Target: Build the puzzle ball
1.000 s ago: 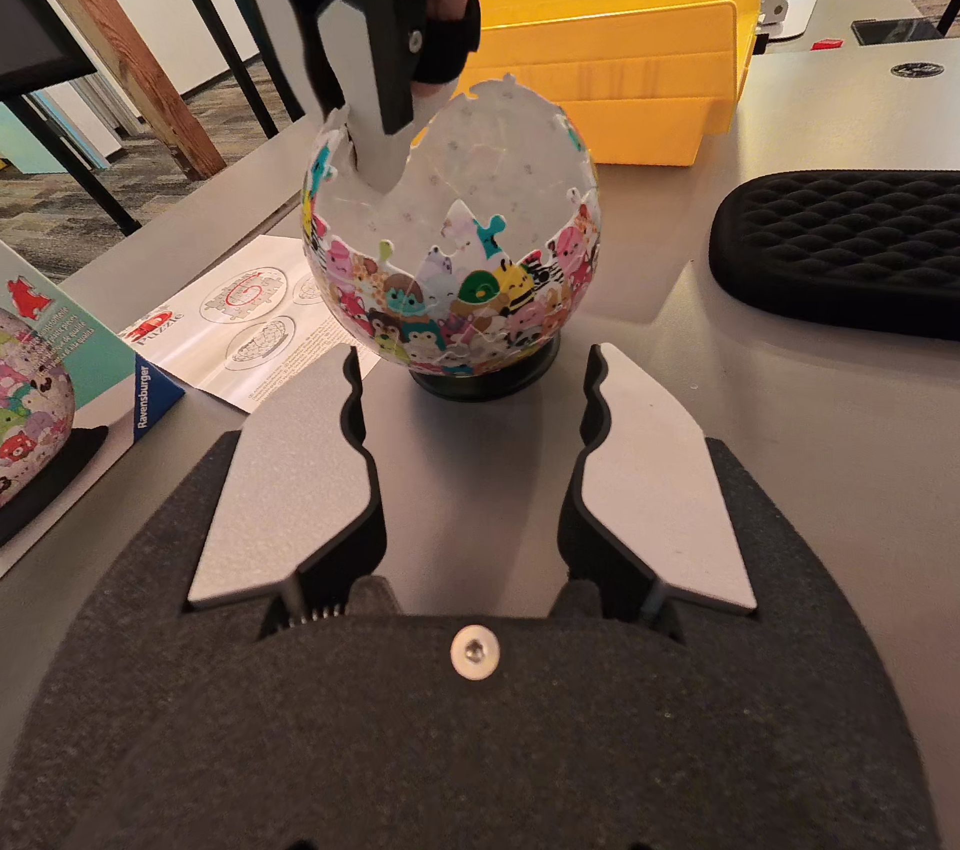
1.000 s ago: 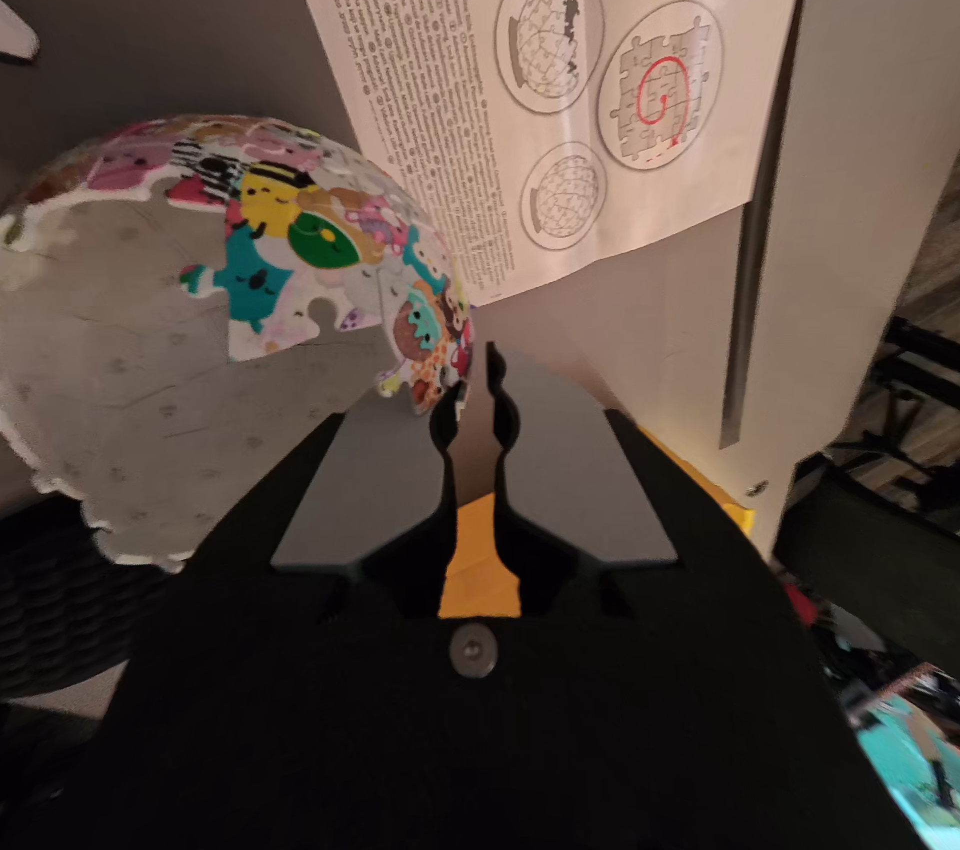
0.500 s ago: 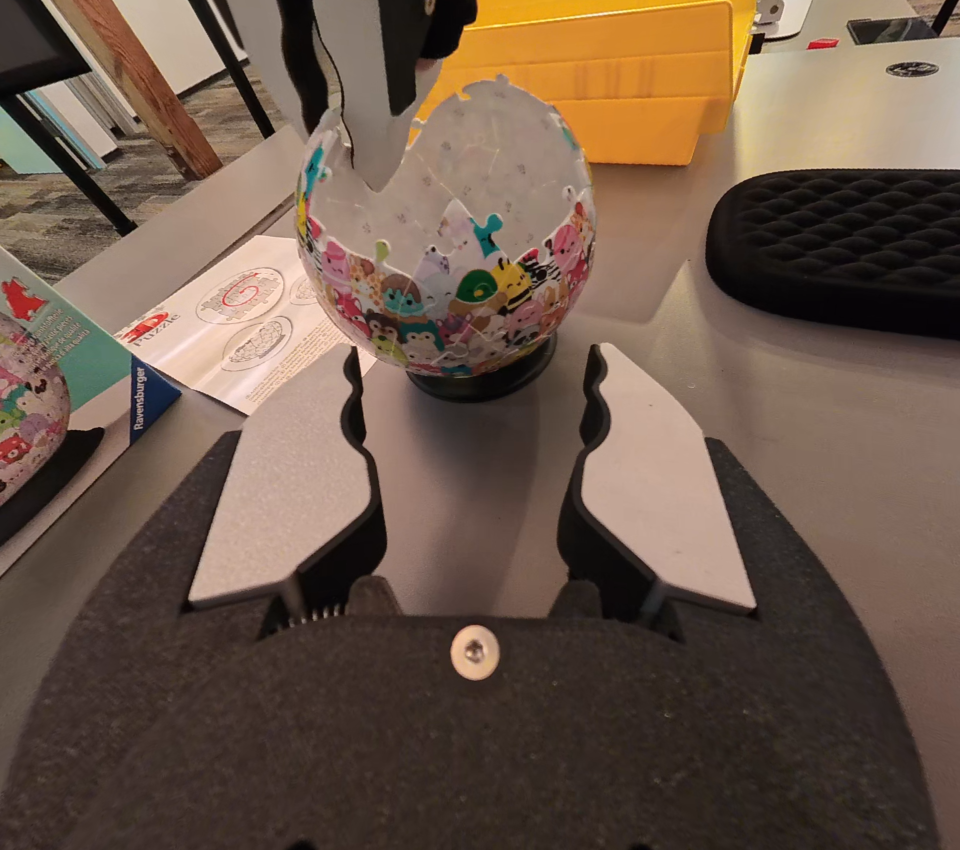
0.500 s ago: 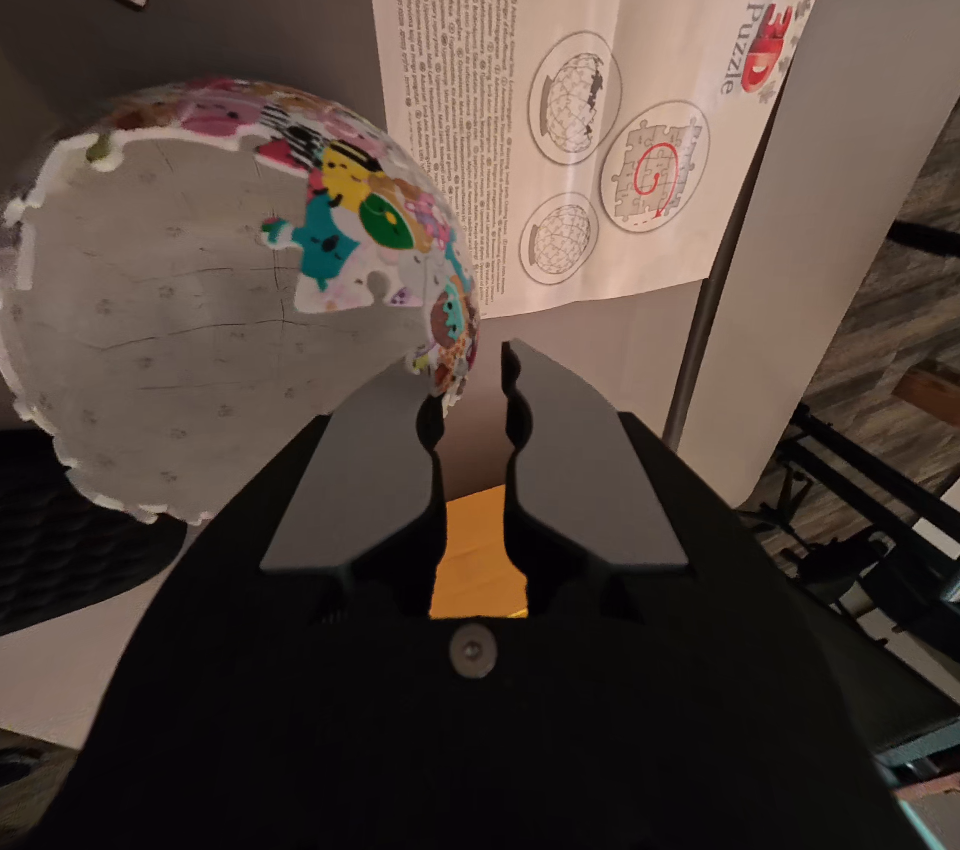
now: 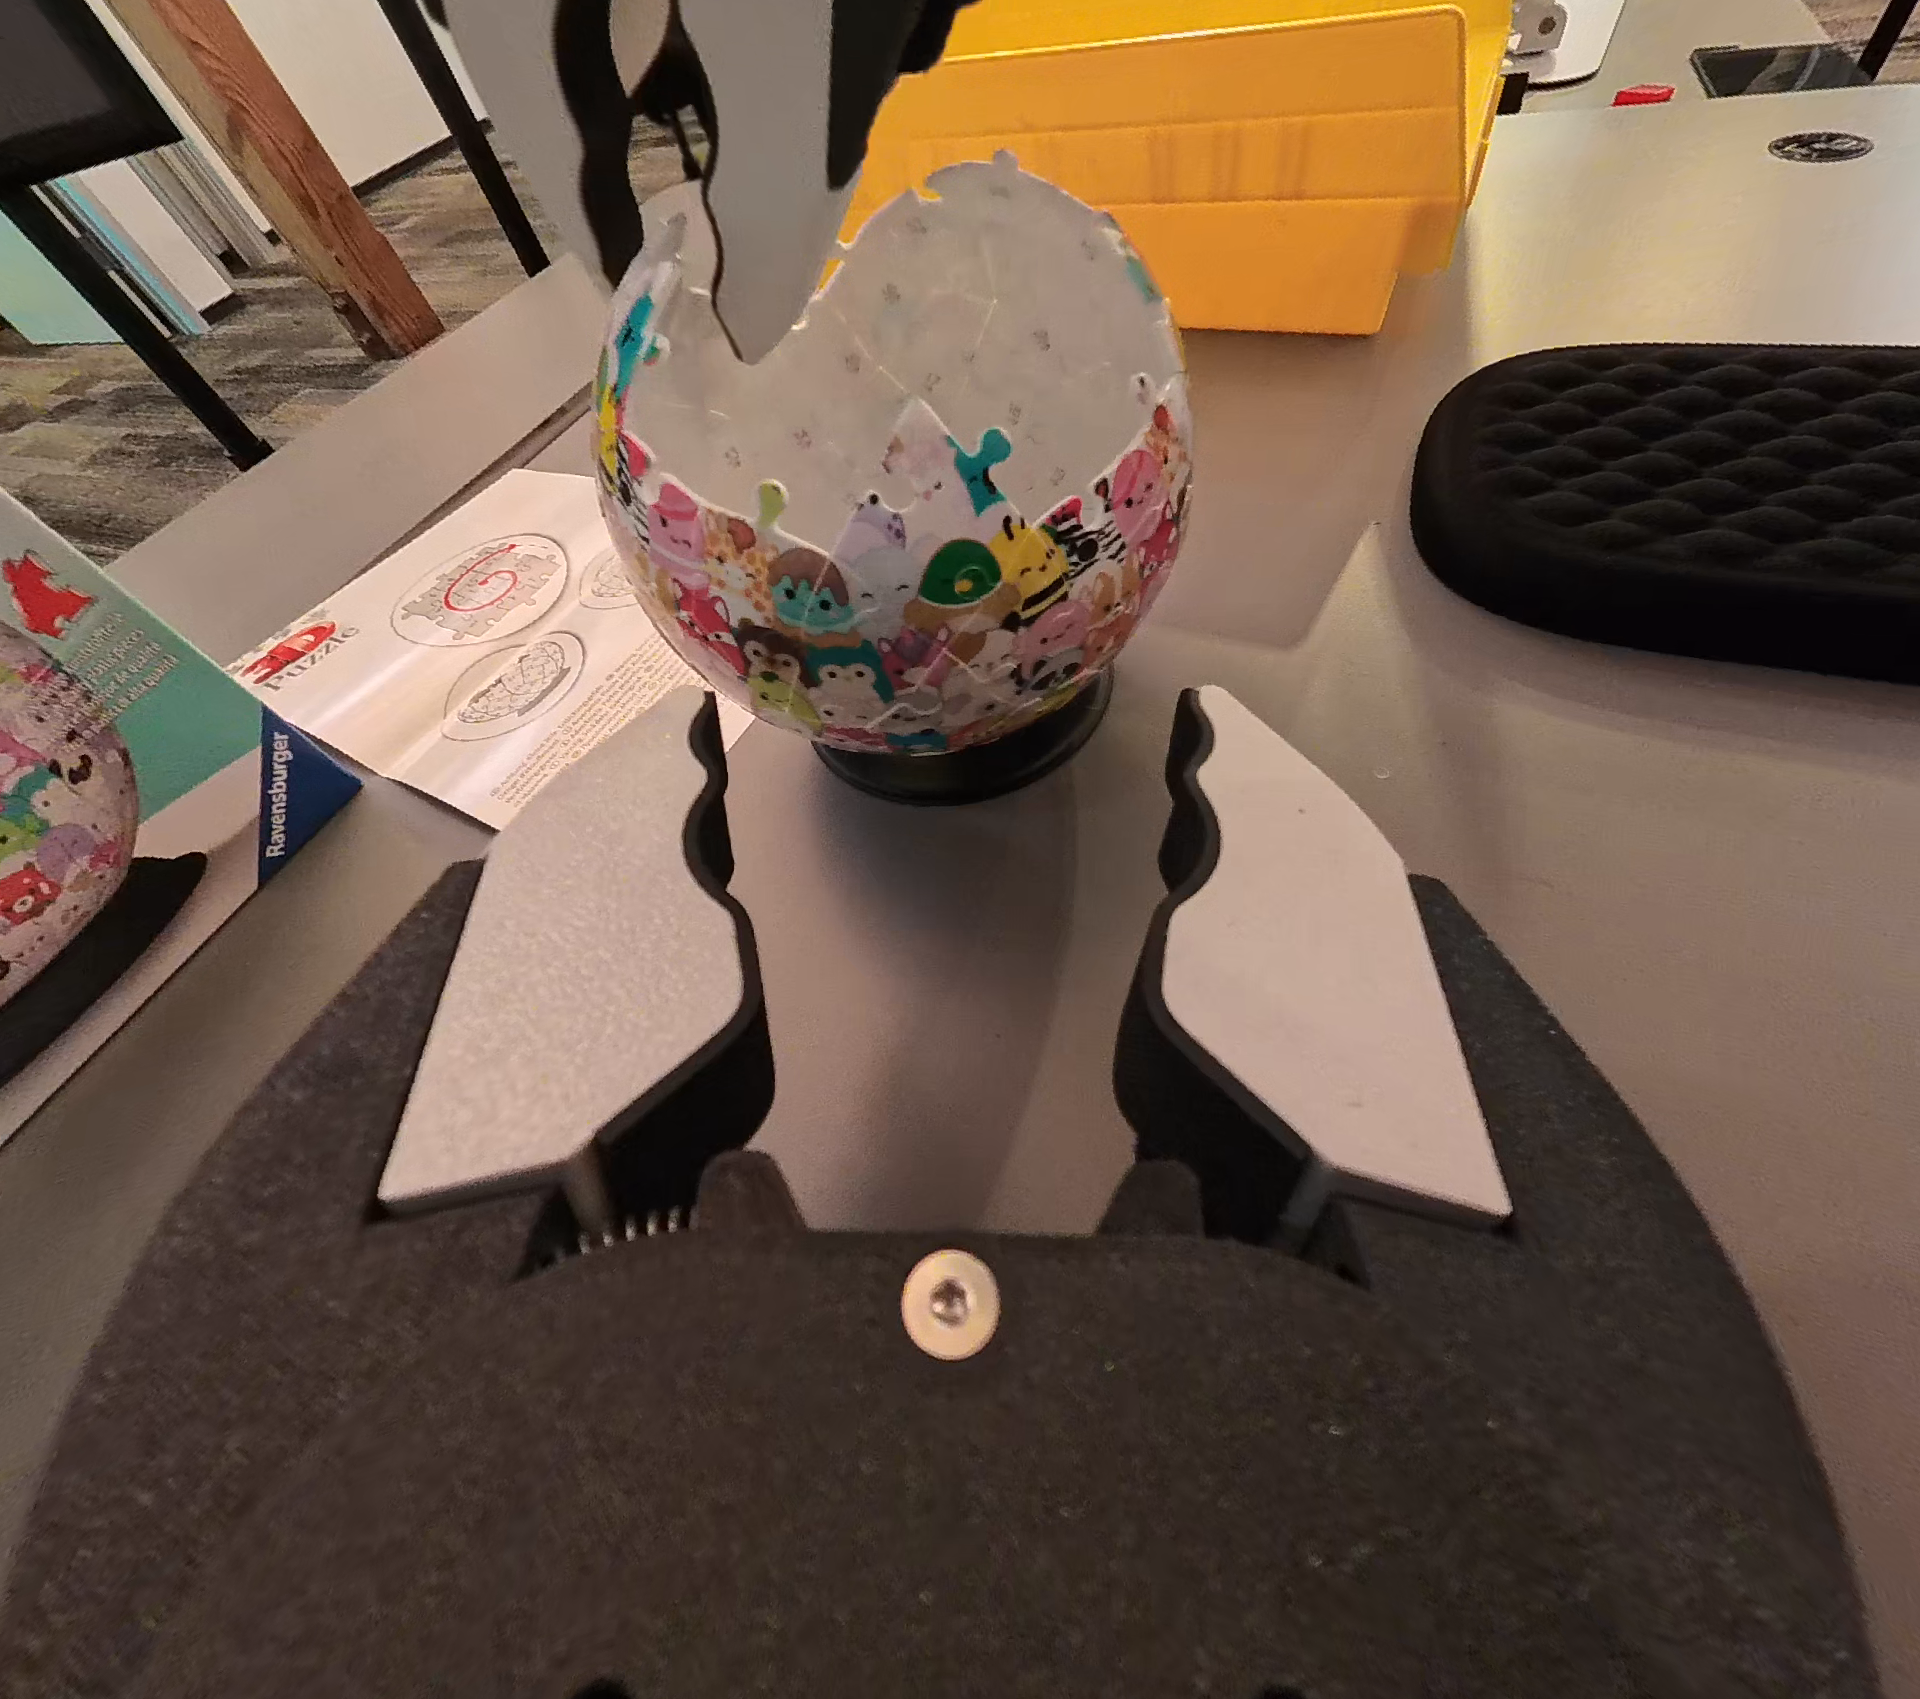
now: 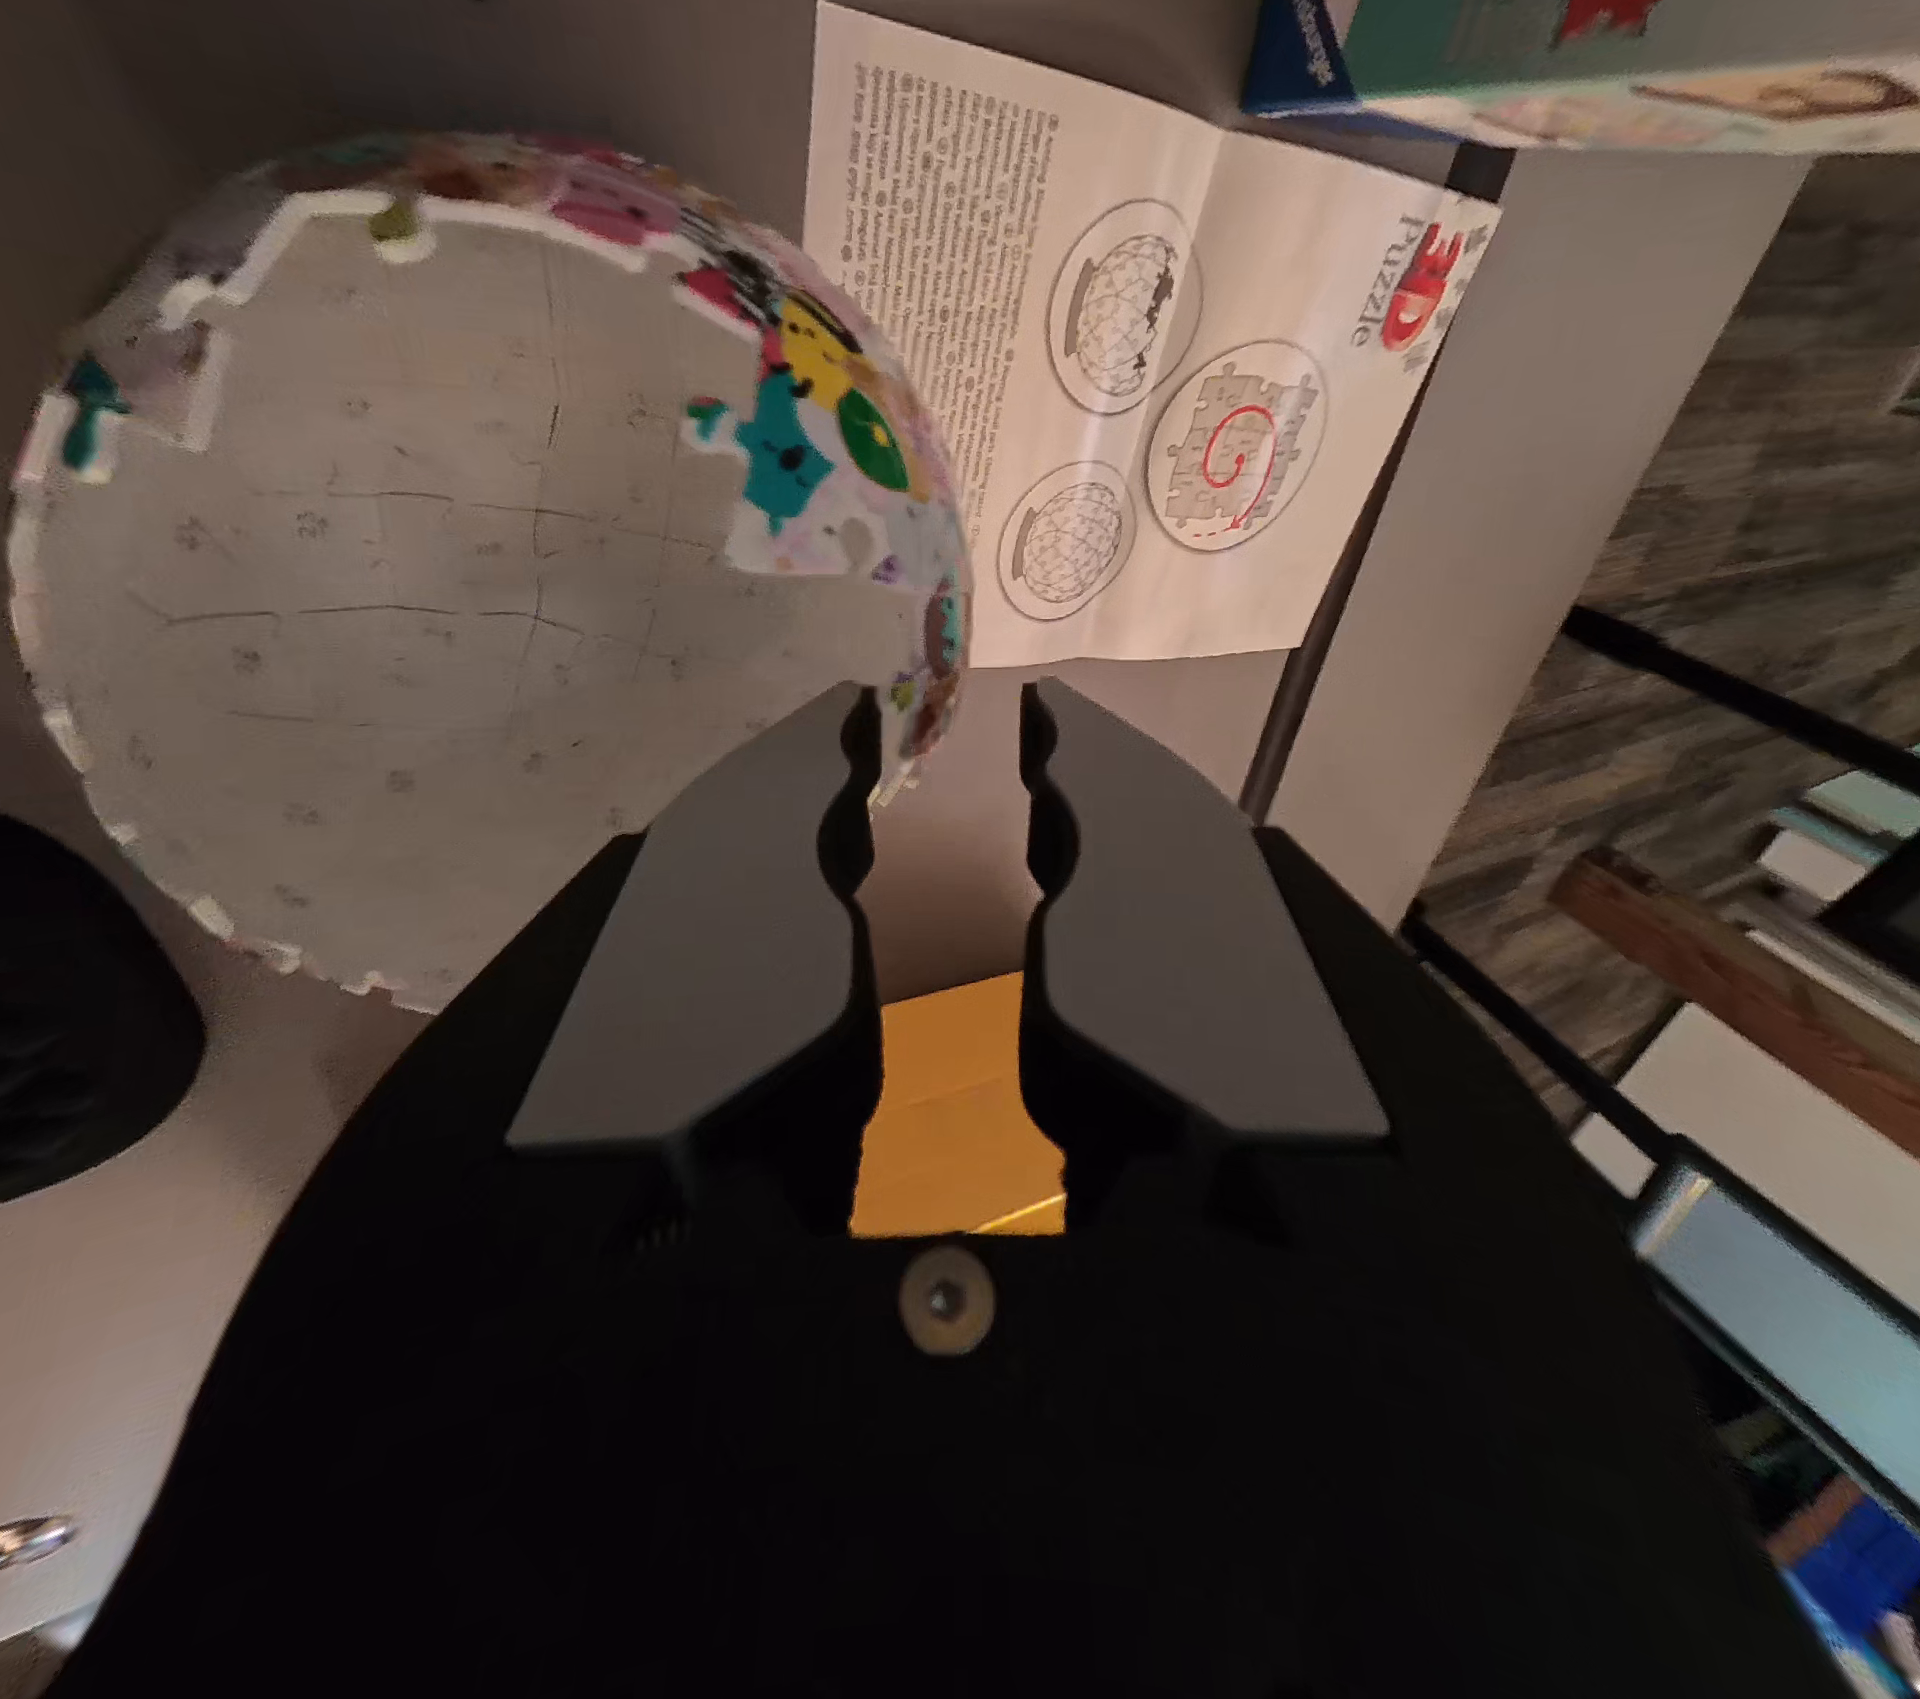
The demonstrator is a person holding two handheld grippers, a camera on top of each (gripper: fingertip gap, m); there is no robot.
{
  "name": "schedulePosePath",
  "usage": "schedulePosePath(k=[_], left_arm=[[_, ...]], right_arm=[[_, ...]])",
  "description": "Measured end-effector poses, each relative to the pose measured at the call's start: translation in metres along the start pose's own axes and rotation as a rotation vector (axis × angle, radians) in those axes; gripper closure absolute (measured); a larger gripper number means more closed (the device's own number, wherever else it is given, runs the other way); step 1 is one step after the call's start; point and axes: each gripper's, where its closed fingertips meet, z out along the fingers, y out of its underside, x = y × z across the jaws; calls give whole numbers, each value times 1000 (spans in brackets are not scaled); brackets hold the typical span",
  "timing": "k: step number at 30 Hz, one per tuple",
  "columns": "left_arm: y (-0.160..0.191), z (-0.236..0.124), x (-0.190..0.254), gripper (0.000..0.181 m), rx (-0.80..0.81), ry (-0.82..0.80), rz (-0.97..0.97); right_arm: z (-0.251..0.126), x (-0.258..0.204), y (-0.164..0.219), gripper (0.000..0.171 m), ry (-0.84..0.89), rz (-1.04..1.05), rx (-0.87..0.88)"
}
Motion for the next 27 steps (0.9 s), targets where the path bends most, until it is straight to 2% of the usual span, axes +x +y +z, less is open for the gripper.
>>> schedulePosePath(k=[2, 8, 27], left_arm=[[0, 0, 0, 100, -2, 0, 3], [1, 1, 1, 100, -5, -1, 10], [1, 0, 1, 100, -2, 1, 7]], right_arm=[[-1, 2, -2, 147, 63, -45, -7], [2, 2, -4, 164, 75, -14, -42], [4, -7, -4, 164, 10, 65, -59]])
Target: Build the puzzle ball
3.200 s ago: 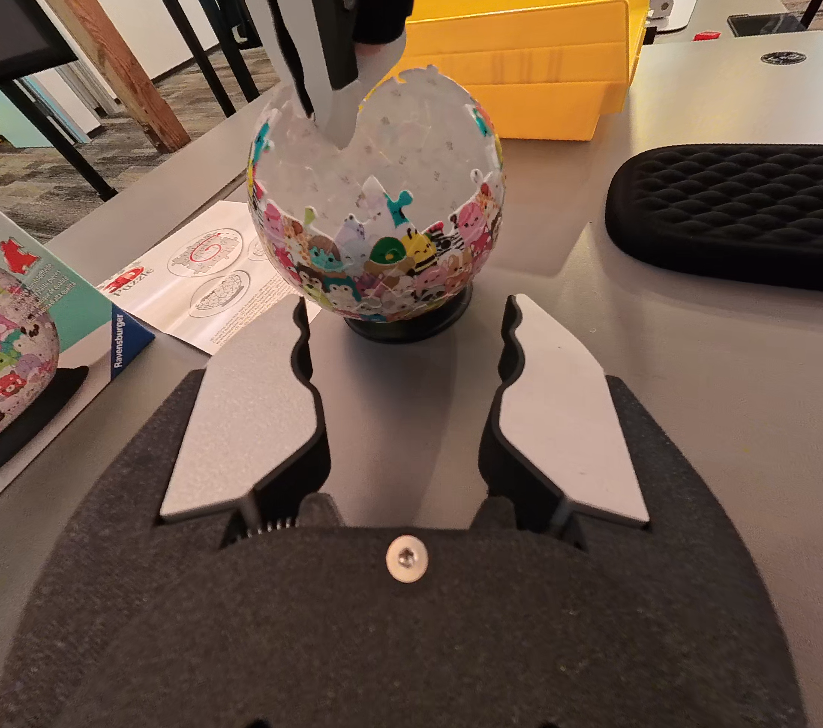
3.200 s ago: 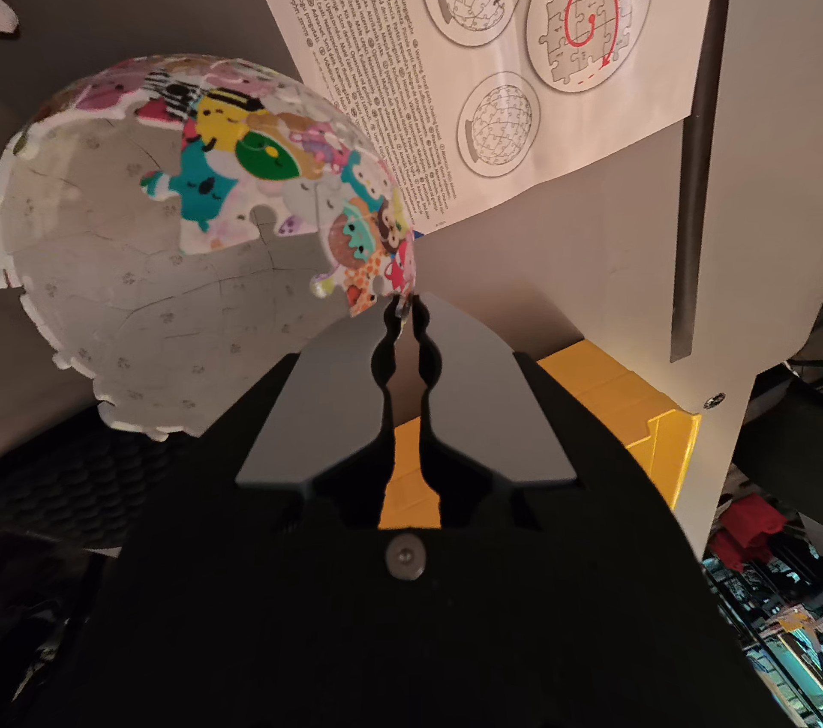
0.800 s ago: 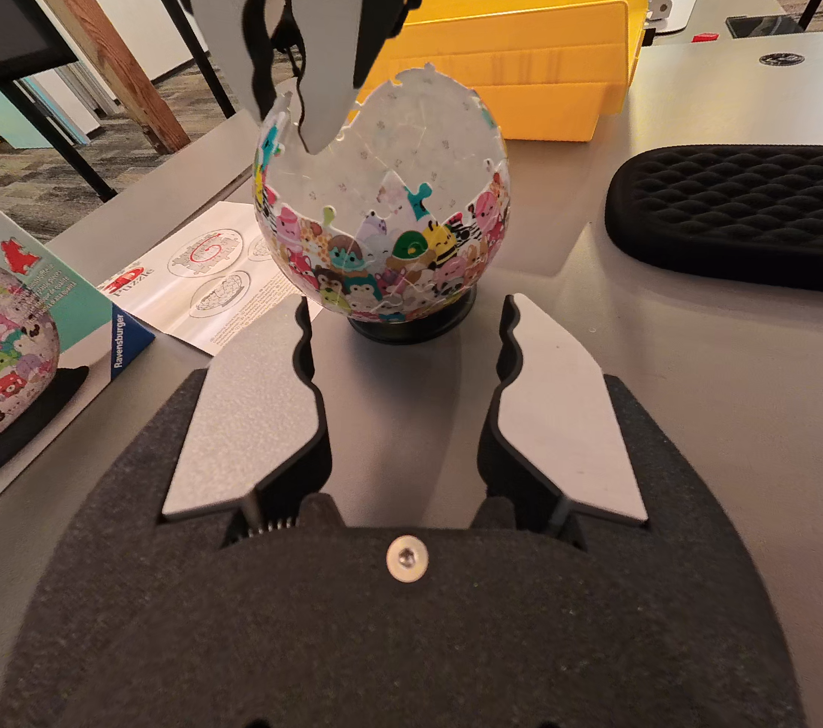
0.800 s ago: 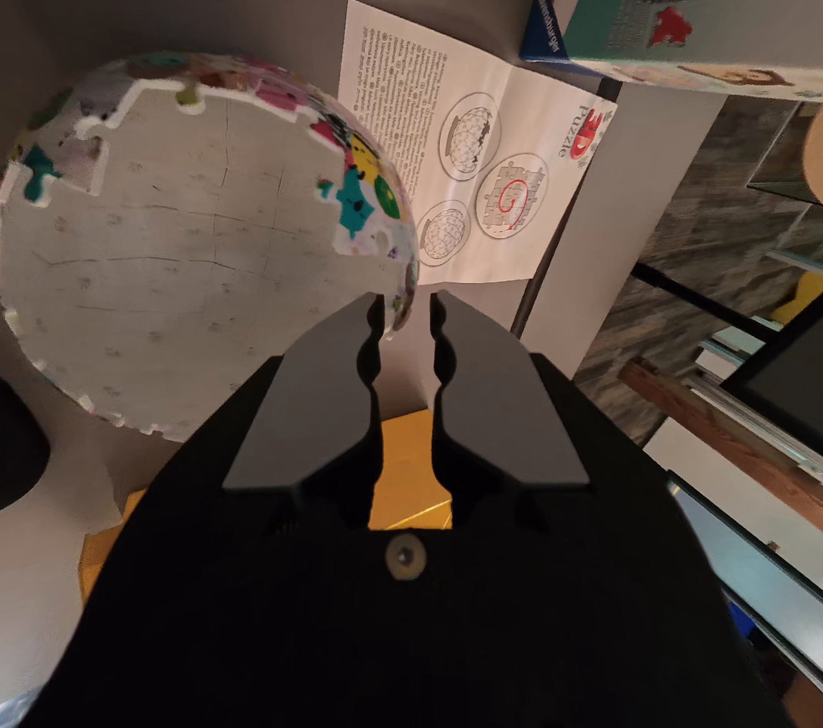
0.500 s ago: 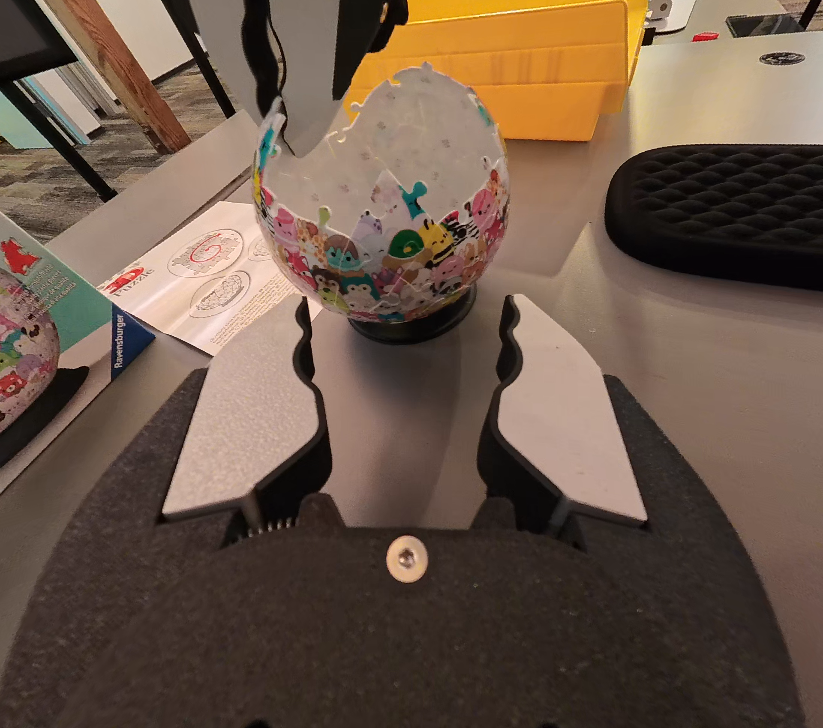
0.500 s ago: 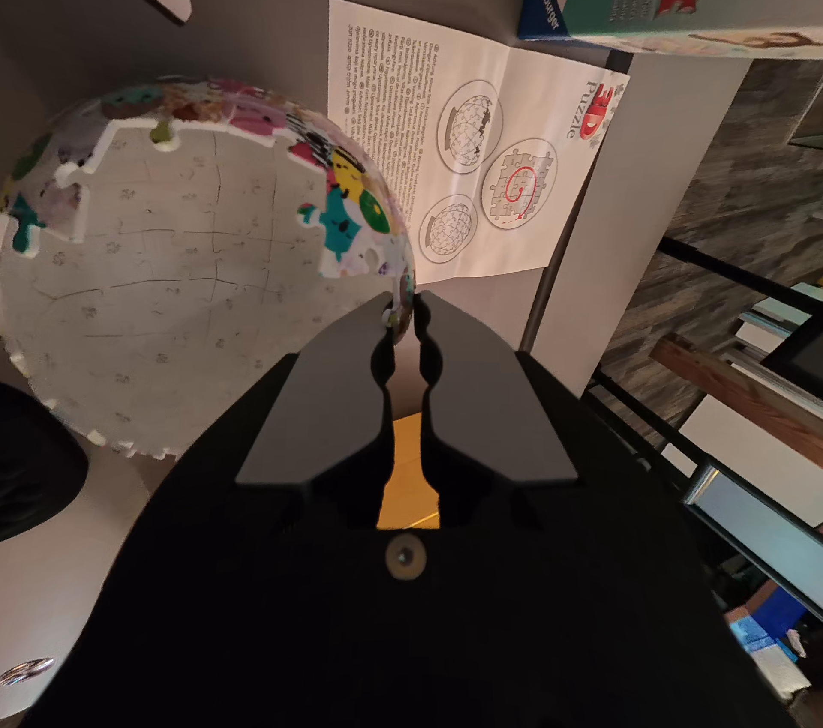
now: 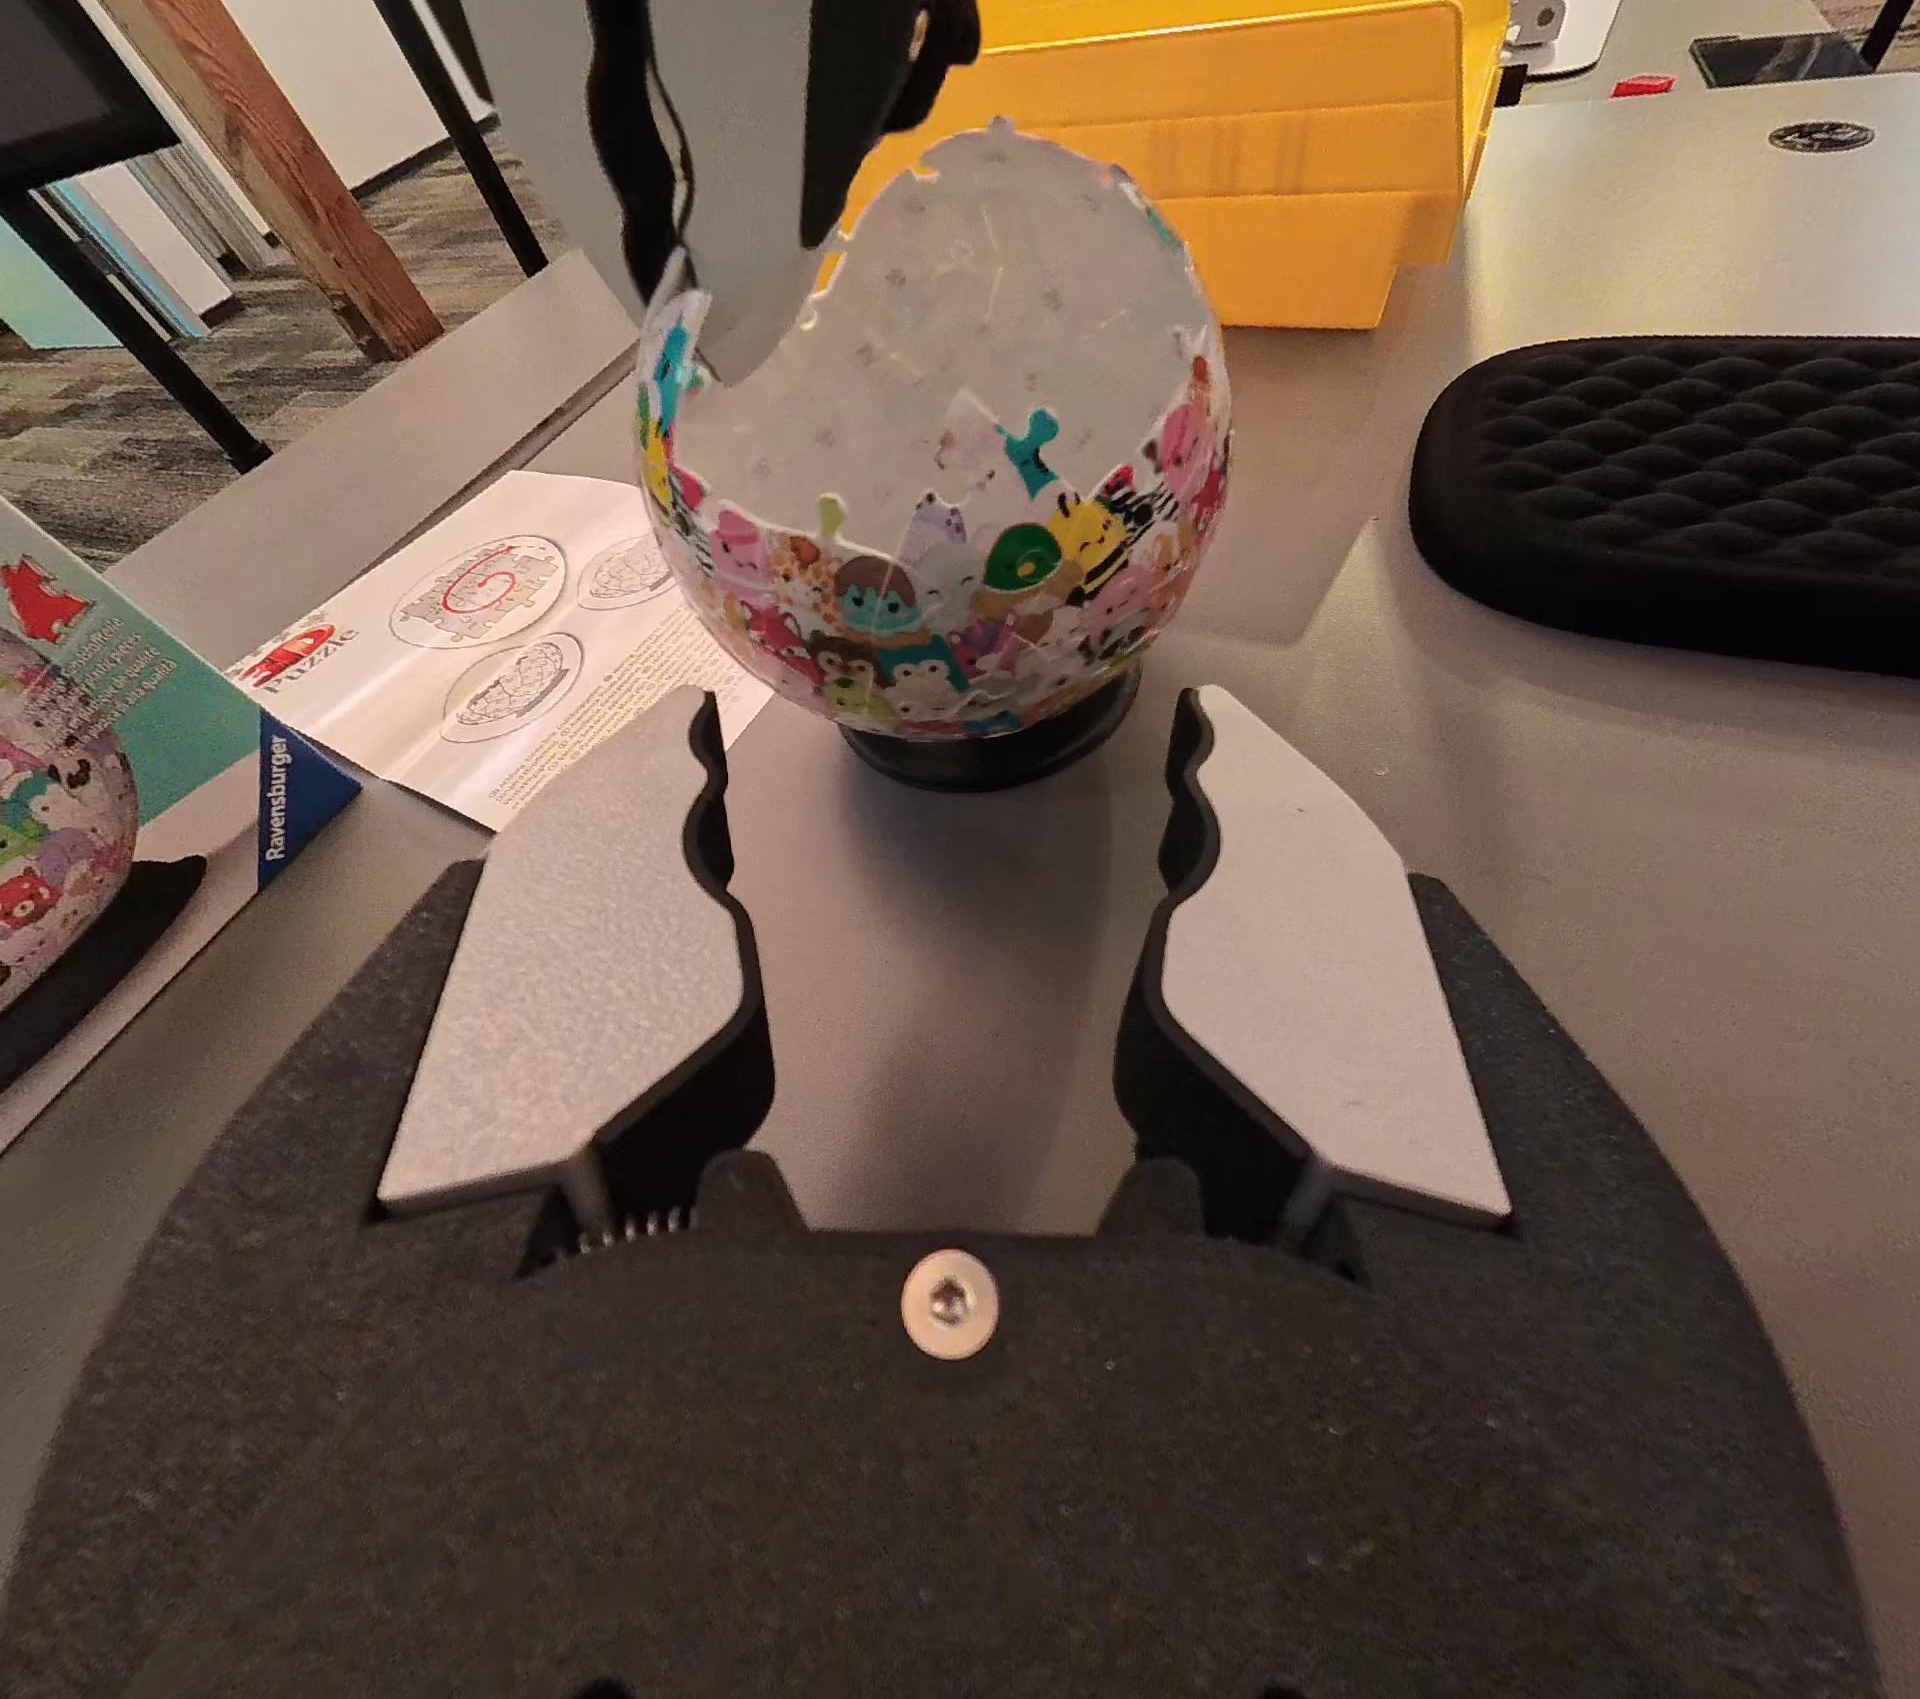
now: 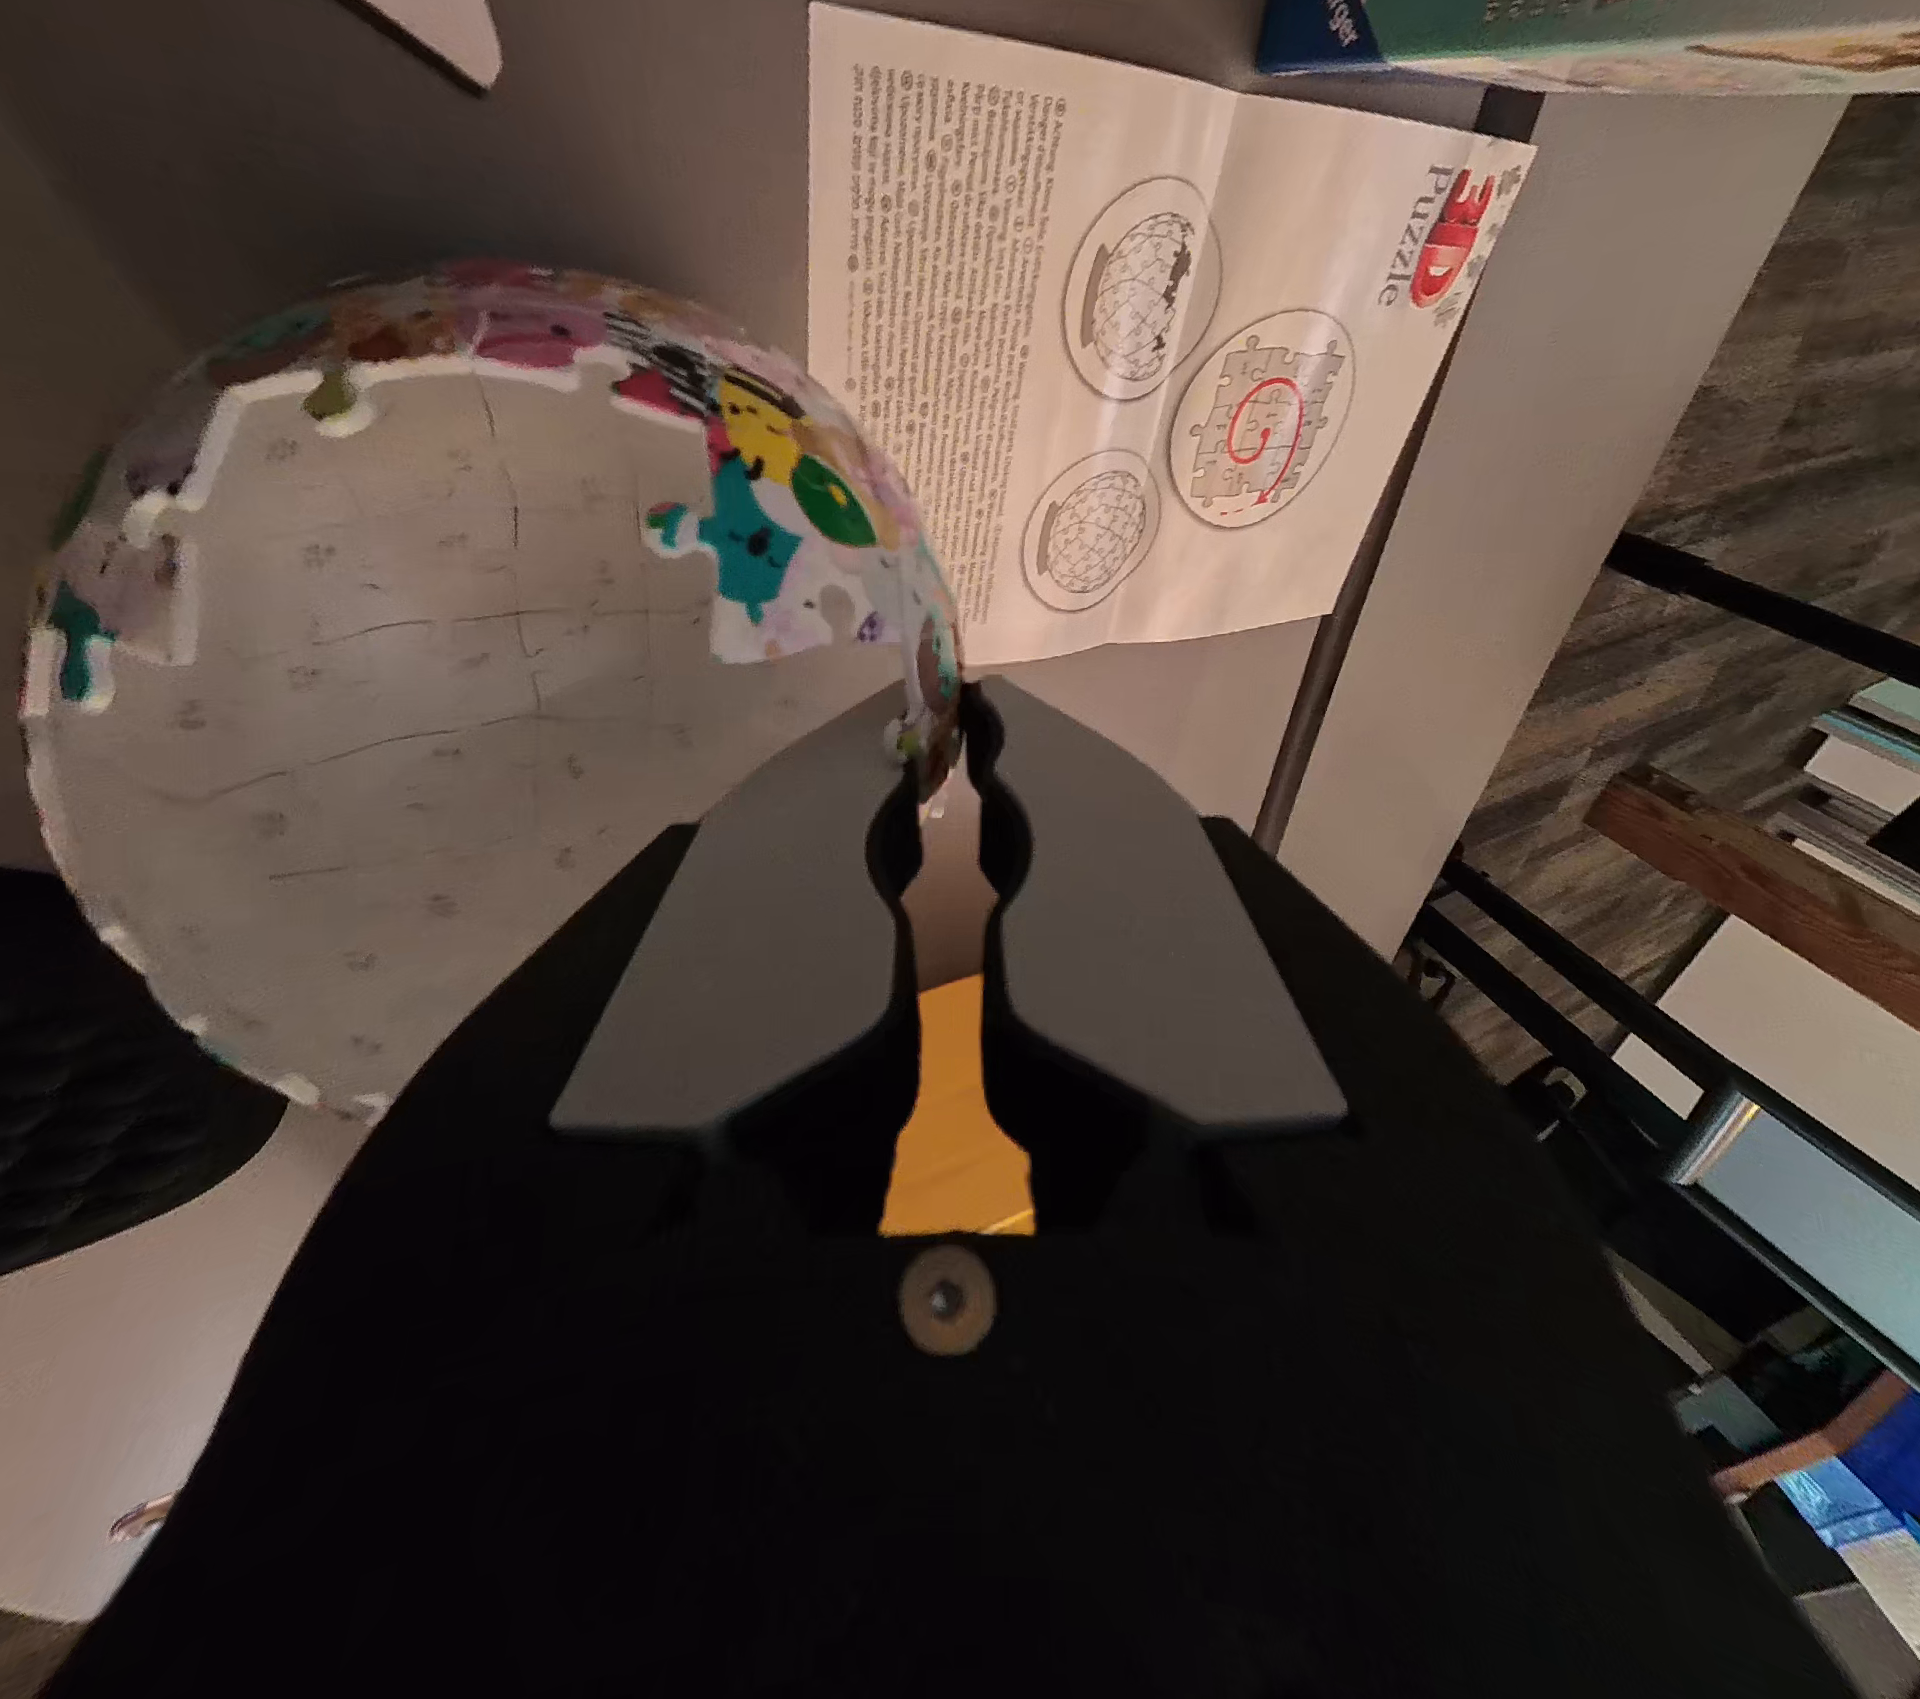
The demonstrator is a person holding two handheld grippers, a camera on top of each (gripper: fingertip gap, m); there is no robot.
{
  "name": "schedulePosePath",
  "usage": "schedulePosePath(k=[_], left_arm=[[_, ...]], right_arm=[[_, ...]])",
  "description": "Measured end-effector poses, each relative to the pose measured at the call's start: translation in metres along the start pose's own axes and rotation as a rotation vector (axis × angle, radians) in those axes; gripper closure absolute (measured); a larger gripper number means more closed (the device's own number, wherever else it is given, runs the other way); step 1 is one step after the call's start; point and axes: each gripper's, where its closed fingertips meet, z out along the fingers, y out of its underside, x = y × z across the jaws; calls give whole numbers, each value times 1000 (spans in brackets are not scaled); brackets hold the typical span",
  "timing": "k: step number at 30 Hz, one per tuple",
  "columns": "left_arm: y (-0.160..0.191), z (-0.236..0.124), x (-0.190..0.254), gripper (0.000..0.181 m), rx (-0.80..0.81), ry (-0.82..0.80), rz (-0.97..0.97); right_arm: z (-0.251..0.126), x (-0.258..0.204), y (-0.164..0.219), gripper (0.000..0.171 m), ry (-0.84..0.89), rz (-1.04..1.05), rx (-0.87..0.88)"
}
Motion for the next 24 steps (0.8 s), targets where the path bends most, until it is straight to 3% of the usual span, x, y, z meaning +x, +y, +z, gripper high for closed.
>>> schedulePosePath(k=[2, 5, 18, 21, 24], left_arm=[[0, 0, 0, 100, 1, 0, -2], [0, 0, 0, 100, 1, 0, -2], [0, 0, 0, 100, -2, 1, 3], [0, 0, 0, 100, 0, 0, 1], [0, 0, 0, 100, 0, 1, 0]], right_arm=[[-1, 0, 0, 152, -4, -3, 6], [-5, 1, 1, 150, -12, -16, 19], [-4, 3, 3, 163, 0, -26, 40], [1, 3, 0, 147, -11, -2, 42], [5, 2, -5, 145, -16, -7, 50]])
